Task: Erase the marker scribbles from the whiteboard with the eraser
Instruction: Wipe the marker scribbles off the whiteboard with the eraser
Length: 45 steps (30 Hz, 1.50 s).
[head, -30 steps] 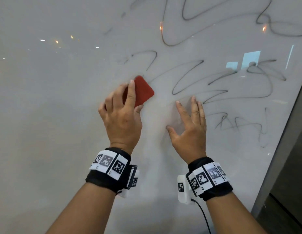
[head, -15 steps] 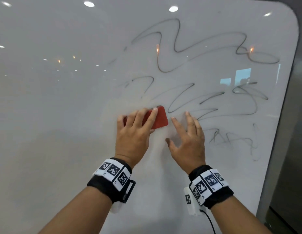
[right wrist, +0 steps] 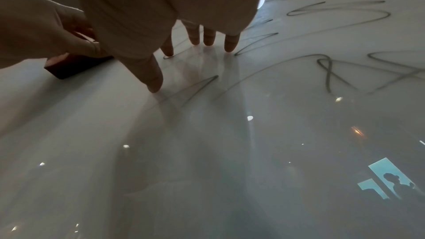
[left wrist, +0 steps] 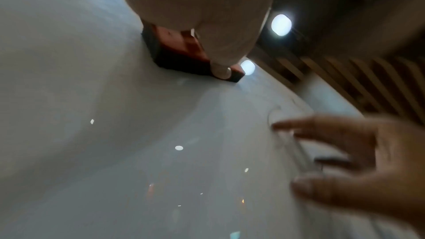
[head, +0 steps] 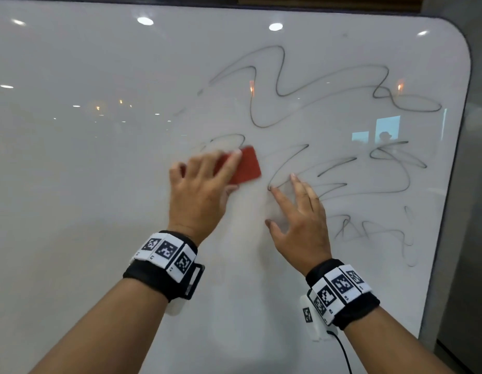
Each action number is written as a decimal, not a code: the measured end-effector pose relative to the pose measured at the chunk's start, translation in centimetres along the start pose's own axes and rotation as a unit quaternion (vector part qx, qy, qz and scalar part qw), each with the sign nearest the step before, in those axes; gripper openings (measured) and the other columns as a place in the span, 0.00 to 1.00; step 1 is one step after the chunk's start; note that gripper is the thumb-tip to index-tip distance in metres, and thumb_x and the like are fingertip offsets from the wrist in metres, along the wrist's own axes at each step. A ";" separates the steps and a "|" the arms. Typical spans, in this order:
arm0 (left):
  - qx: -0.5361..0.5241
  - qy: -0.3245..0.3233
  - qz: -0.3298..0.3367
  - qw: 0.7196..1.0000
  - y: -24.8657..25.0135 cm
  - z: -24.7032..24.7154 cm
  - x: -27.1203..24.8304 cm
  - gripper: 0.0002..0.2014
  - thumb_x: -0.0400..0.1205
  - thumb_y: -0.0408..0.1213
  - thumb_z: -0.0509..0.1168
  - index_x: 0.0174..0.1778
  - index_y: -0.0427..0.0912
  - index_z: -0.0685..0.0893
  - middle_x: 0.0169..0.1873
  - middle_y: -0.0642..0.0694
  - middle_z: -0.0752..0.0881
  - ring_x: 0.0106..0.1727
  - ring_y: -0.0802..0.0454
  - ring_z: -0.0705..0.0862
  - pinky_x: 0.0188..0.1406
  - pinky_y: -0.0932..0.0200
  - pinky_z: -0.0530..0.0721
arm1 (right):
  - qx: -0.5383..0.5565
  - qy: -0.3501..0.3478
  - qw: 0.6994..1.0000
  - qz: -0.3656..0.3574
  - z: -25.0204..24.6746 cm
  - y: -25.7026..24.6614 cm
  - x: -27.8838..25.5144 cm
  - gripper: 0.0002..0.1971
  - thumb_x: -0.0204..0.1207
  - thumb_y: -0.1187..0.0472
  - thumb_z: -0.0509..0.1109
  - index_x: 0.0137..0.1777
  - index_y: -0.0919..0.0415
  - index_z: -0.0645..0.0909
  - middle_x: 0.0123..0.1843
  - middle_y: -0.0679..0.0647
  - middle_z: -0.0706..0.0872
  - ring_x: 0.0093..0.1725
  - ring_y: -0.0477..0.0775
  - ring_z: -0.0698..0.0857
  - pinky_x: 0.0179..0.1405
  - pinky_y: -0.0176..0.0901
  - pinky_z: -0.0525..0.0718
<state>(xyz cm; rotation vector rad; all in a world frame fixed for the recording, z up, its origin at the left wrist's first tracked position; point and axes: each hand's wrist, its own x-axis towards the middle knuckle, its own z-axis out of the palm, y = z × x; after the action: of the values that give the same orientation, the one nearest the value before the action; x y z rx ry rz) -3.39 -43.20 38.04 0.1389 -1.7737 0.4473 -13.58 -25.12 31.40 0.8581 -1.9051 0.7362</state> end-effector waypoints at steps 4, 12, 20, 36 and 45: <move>-0.028 0.019 -0.105 0.994 0.8 -0.3 1.0 0.32 0.76 0.47 0.73 0.78 0.53 0.74 0.66 0.48 0.79 0.64 0.44 0.73 0.58 0.40 0.71 | -0.007 -0.003 1.000 -0.004 0.0 0.1 -0.1 0.38 0.69 0.53 0.79 0.80 0.47 0.72 0.86 0.58 0.63 0.83 0.60 0.62 0.80 0.59 0.66; -0.021 0.048 -0.143 0.988 -0.8 -0.3 1.8 0.32 0.76 0.46 0.74 0.77 0.52 0.75 0.64 0.47 0.80 0.62 0.44 0.72 0.57 0.39 0.72 | 0.000 0.013 1.000 -0.015 -0.1 -0.4 0.2 0.36 0.68 0.54 0.81 0.78 0.50 0.75 0.84 0.60 0.65 0.82 0.62 0.64 0.79 0.59 0.67; 0.018 0.020 0.051 0.998 -1.0 -0.2 1.9 0.30 0.79 0.48 0.72 0.78 0.52 0.75 0.66 0.48 0.80 0.64 0.44 0.76 0.57 0.38 0.73 | 0.009 0.031 0.999 -0.026 0.3 -1.4 1.3 0.37 0.68 0.55 0.81 0.78 0.51 0.75 0.83 0.60 0.68 0.81 0.62 0.65 0.78 0.57 0.66; -0.012 0.070 -0.074 0.995 -0.9 0.3 5.8 0.29 0.78 0.48 0.71 0.78 0.53 0.75 0.66 0.48 0.80 0.65 0.45 0.74 0.58 0.39 0.70 | 0.011 0.057 0.998 -0.036 -0.1 -1.4 2.8 0.33 0.68 0.55 0.81 0.75 0.51 0.79 0.81 0.59 0.70 0.79 0.62 0.67 0.77 0.59 0.68; 0.018 0.063 -0.020 0.998 -1.9 0.6 5.7 0.29 0.81 0.48 0.69 0.79 0.50 0.74 0.68 0.45 0.79 0.66 0.43 0.72 0.58 0.37 0.72 | -0.010 0.041 0.998 -0.041 -1.0 -2.2 5.8 0.36 0.69 0.51 0.79 0.79 0.50 0.74 0.84 0.60 0.66 0.83 0.61 0.63 0.78 0.59 0.67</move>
<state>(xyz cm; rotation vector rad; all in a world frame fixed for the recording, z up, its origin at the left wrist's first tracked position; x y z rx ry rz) -4.74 -44.33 43.82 0.1676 -1.6371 0.4507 -13.39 -27.18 37.35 0.8760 -1.7903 0.6918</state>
